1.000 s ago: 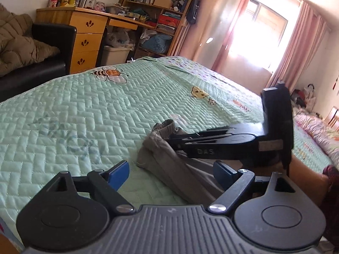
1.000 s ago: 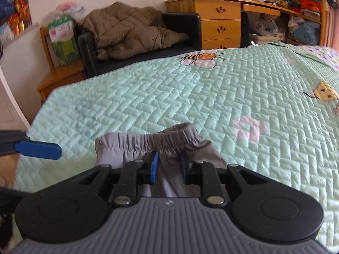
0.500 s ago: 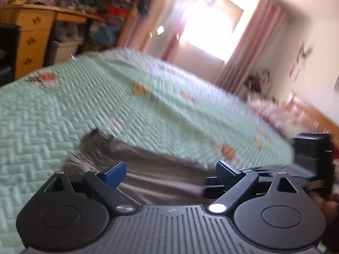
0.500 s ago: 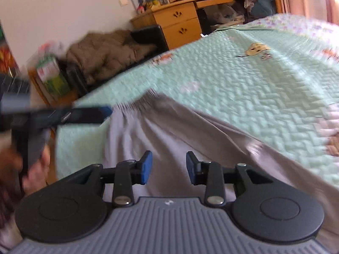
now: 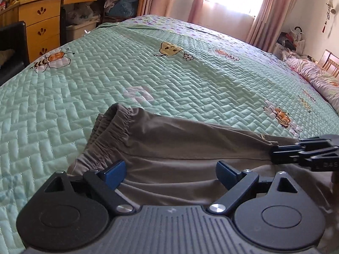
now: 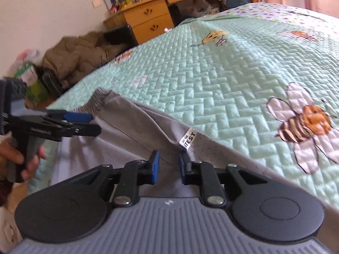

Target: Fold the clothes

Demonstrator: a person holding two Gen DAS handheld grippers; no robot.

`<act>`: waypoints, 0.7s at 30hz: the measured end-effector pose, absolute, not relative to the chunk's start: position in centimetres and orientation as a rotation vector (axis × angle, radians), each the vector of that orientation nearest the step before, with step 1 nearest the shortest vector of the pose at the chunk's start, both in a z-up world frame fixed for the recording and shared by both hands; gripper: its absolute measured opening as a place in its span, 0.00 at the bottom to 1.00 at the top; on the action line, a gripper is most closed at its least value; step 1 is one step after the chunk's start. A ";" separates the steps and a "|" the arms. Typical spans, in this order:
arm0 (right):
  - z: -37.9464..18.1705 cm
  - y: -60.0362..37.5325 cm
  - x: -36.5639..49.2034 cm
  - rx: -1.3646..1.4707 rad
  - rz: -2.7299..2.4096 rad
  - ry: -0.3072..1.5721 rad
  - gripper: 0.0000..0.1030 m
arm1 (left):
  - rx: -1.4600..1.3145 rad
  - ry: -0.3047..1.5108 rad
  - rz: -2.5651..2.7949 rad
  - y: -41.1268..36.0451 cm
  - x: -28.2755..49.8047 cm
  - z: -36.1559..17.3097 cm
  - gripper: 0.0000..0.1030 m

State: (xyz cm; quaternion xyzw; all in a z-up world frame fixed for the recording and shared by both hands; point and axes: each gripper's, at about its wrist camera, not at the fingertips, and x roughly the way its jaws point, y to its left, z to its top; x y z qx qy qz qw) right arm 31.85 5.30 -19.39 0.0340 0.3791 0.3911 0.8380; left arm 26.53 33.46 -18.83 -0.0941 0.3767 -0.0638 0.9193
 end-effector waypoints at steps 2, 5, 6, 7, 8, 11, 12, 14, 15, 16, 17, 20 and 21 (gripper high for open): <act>-18.7 4.2 31.0 0.101 0.840 0.779 0.23 | -0.221 0.765 -0.151 33.6 26.2 -18.4 0.90; -17.6 2.3 29.8 0.073 0.790 0.720 0.25 | -0.273 0.738 -0.213 33.6 25.1 -17.0 0.90; -17.4 1.8 29.6 0.039 0.761 0.700 0.28 | -0.272 0.721 -0.242 33.3 24.9 -16.5 0.90; -17.3 1.6 29.6 -0.004 0.735 0.684 0.33 | -0.257 0.715 -0.253 32.8 25.0 -16.2 0.91; -17.3 1.5 29.8 -0.046 0.714 0.676 0.34 | -0.236 0.716 -0.252 32.3 25.2 -16.1 0.91; -17.7 1.8 30.8 -0.140 0.689 0.664 0.35 | -0.192 0.735 -0.242 31.2 26.7 -16.2 0.91; -17.8 2.3 31.1 -0.165 0.694 0.659 0.35 | -0.194 0.747 -0.237 31.2 27.4 -16.5 0.91; -18.2 3.2 32.0 -0.216 0.721 0.660 0.35 | -0.201 0.771 -0.225 31.2 28.8 -17.1 0.91; -18.5 3.6 32.4 -0.238 0.733 0.667 0.35 | -0.195 0.783 -0.215 31.2 29.4 -17.4 0.91; -18.9 4.0 32.6 -0.261 0.742 0.672 0.35 | -0.185 0.793 -0.205 31.2 29.9 -17.8 0.91; -19.1 4.3 32.7 -0.288 0.737 0.672 0.35 | -0.172 0.802 -0.198 31.1 30.3 -18.0 0.91; -19.7 4.4 32.7 -0.333 0.736 0.655 0.35 | -0.110 0.826 -0.182 30.6 31.2 -18.5 0.91; -19.9 4.4 32.6 -0.343 0.731 0.649 0.35 | -0.085 0.835 -0.173 30.3 31.5 -18.7 0.91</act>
